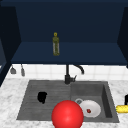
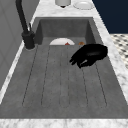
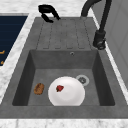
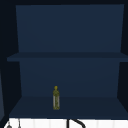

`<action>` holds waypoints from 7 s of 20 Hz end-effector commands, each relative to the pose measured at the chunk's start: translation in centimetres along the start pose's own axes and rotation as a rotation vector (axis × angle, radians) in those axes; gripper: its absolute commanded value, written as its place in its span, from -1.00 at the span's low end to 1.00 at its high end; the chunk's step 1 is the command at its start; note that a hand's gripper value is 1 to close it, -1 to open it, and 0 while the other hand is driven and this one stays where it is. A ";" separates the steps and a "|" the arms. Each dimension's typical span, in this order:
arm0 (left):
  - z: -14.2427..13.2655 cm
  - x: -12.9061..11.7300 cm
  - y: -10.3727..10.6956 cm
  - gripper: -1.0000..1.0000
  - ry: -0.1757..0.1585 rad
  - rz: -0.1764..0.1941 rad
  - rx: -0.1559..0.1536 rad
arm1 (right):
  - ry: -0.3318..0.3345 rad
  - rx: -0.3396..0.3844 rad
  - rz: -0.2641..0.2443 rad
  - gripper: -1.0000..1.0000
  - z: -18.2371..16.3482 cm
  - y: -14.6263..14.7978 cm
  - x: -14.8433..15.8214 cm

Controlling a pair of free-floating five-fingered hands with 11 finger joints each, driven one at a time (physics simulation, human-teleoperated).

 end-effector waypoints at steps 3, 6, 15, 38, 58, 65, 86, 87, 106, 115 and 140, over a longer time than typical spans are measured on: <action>0.0 0.0 0.0 0.00 0.000 0.000 0.000 | 0.004 -0.053 -0.055 1.00 -2.1 3.5 -3.7; 0.0 0.0 0.0 0.00 0.000 0.000 0.000 | 0.009 -0.054 -0.055 1.00 -3.4 5.4 -5.5; 0.0 0.0 0.0 0.00 0.000 0.000 0.000 | 0.028 -0.032 -0.055 1.00 -7.5 10.1 -10.1; 0.0 0.0 0.0 0.00 0.000 0.000 0.000 | 0.003 -0.022 -0.013 1.00 -24.8 15.6 -19.9; 0.0 0.0 0.0 0.00 0.000 0.000 0.000 | -0.033 -0.016 -0.015 1.00 -43.2 28.4 -28.2; 0.0 0.0 0.0 0.00 0.000 0.000 0.000 | -0.091 0.291 -0.102 1.00 -48.6 27.5 -30.2; 0.0 0.0 0.0 0.00 0.000 0.000 0.000 | -0.220 0.520 -0.212 -1.00 -43.4 17.5 -30.5; 0.0 0.0 0.0 0.00 0.000 0.000 0.000 | -0.218 0.502 -0.216 -1.00 -43.5 17.2 -30.1; 0.0 0.0 0.0 0.00 0.000 0.000 0.000 | -0.023 0.492 0.016 -1.00 -45.5 13.0 -21.6; 0.0 0.0 0.0 0.00 0.000 0.000 0.000 | 0.062 0.607 0.163 -1.00 -44.6 13.3 -18.2; 0.0 0.0 0.0 0.00 0.000 0.000 0.000 | 0.014 0.368 0.085 -1.00 -40.9 10.9 -8.3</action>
